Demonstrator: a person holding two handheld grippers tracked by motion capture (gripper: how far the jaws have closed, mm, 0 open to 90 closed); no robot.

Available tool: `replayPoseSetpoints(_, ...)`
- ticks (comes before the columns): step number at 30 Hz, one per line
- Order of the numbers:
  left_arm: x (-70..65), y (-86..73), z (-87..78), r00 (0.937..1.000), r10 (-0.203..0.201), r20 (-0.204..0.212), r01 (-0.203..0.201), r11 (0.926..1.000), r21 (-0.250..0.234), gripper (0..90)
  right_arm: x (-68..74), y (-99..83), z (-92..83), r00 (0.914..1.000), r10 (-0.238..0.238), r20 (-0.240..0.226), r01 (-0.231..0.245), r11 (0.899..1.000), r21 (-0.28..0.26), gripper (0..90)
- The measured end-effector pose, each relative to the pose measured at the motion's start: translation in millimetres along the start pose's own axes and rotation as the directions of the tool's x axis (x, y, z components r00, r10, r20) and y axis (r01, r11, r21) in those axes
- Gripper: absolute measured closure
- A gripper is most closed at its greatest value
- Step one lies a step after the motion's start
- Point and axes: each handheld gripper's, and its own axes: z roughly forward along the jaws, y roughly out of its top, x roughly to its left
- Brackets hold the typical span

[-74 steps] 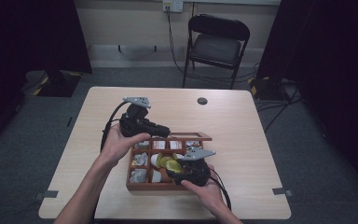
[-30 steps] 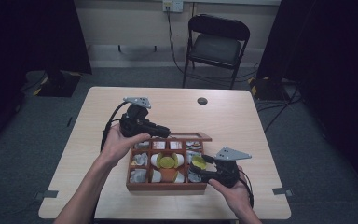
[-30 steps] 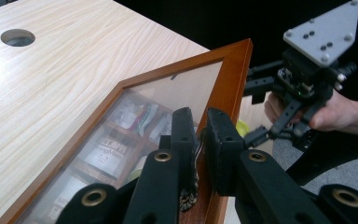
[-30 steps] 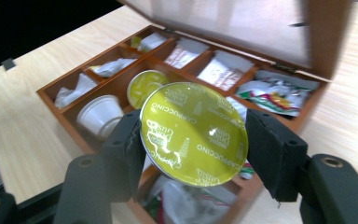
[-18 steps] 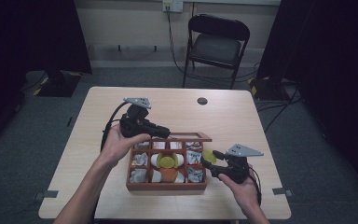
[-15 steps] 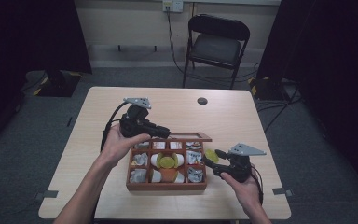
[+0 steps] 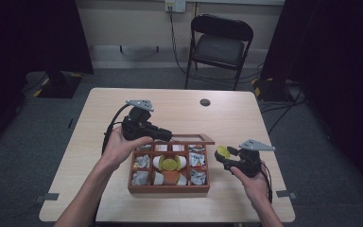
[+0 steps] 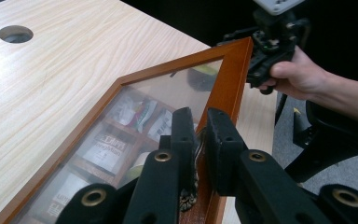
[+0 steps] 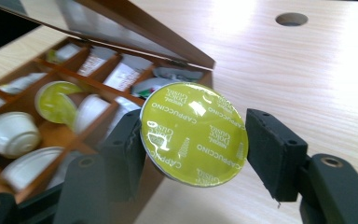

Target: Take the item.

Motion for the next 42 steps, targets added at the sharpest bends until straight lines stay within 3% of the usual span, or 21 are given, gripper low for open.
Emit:
replayPoseSetpoints(4, 0.2, -0.1, -0.1, 1.0, 0.001, 0.002, -0.001, 1.0, 0.001, 82.1, -8.4, 0.2, 10.4, 0.9999, -0.006, 0.009, 0.005, 0.999, 0.041, 40.0)
replayPoseSetpoints(16, 0.4, -0.2, 0.3, 1.0, -0.004, 0.005, 0.004, 1.0, 0.006, 82.0, -23.5, -6.5, 25.1, 0.9989, 0.025, 0.039, -0.027, 0.998, 0.048, 40.0)
replayPoseSetpoints(26, -0.4, -0.4, 0.8, 1.0, -0.001, 0.007, 0.001, 0.9999, 0.015, 82.0, -25.7, -13.2, 40.6, 0.9981, -0.003, 0.062, -0.004, 0.993, 0.119, 40.0)
replayPoseSetpoints(42, -1.1, -0.2, 0.8, 1.0, -0.002, 0.002, 0.002, 0.9999, 0.015, 82.0, -31.7, -24.4, 50.9, 0.9931, -0.023, 0.115, 0.002, 0.984, 0.177, 39.8)
